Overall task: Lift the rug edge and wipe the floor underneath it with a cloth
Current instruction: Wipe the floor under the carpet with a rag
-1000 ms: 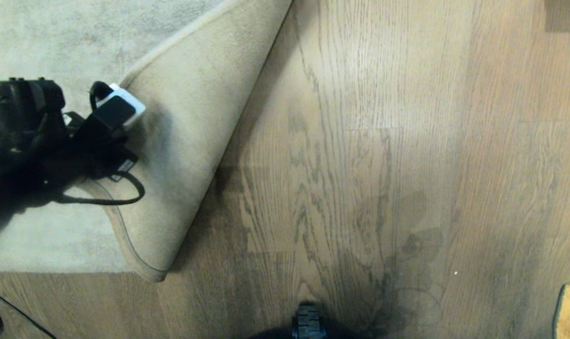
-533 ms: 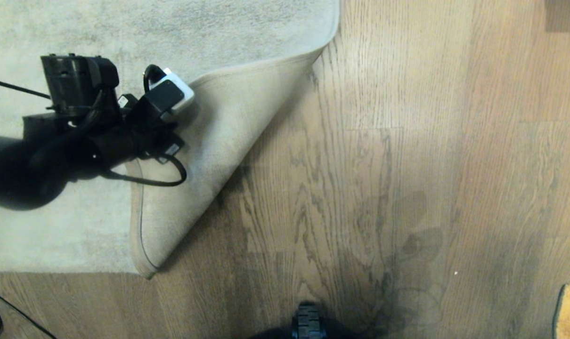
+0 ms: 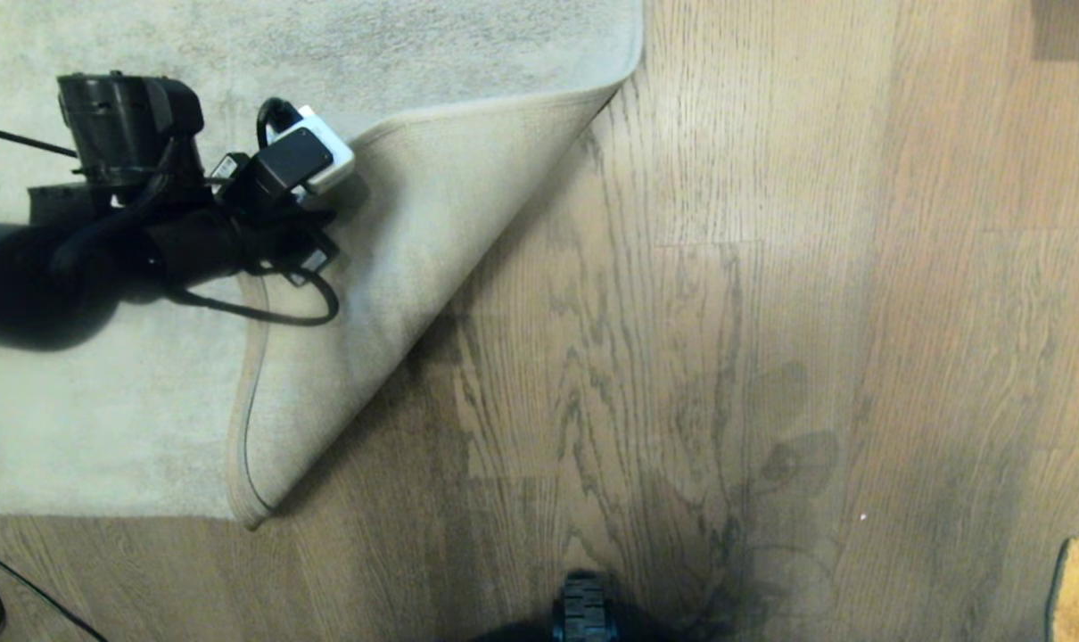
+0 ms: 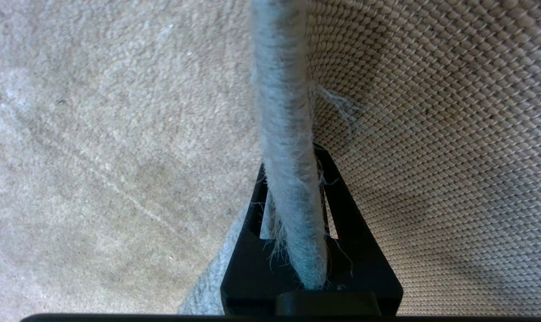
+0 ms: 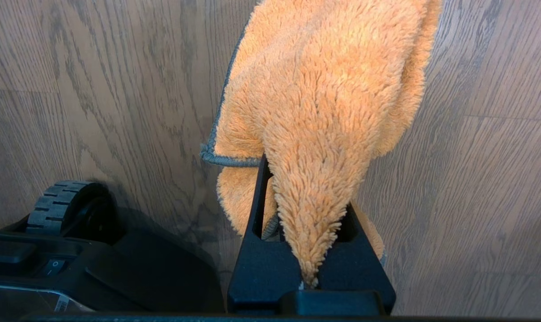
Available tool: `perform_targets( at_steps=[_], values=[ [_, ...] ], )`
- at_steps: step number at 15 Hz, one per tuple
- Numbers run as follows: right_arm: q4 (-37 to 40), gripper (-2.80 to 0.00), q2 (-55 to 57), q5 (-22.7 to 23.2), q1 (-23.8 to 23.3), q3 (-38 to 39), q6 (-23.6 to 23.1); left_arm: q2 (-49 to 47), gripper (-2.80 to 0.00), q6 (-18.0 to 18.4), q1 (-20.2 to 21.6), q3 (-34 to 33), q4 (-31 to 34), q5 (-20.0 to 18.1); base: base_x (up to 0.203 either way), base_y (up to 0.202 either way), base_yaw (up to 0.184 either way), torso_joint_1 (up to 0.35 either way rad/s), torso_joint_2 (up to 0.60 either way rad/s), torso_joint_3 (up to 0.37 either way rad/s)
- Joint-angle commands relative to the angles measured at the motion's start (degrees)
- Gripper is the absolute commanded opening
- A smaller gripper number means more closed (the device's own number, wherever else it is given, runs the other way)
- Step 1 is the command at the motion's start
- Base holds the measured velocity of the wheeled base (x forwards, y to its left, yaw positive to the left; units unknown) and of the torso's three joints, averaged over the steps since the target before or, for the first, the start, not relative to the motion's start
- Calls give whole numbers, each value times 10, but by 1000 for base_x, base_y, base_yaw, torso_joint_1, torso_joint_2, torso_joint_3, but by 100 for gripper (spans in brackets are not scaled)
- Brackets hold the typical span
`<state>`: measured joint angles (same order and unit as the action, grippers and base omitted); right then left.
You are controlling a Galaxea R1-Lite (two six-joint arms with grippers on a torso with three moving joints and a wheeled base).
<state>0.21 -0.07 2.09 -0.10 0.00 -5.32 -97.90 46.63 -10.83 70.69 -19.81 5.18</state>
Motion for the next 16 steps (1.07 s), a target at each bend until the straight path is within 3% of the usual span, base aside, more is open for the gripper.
perform_targets(
  at_steps=[1,16],
  values=[
    [0,-280,1,0,1,0,0,-1,-280,1,1,0,-3,2,0,0,0,0,0,0],
    [1,-280,1,3,0,0,-8,22,-280,-4,1,-29,-5,5,0,0,0,0,0,0]
  ],
)
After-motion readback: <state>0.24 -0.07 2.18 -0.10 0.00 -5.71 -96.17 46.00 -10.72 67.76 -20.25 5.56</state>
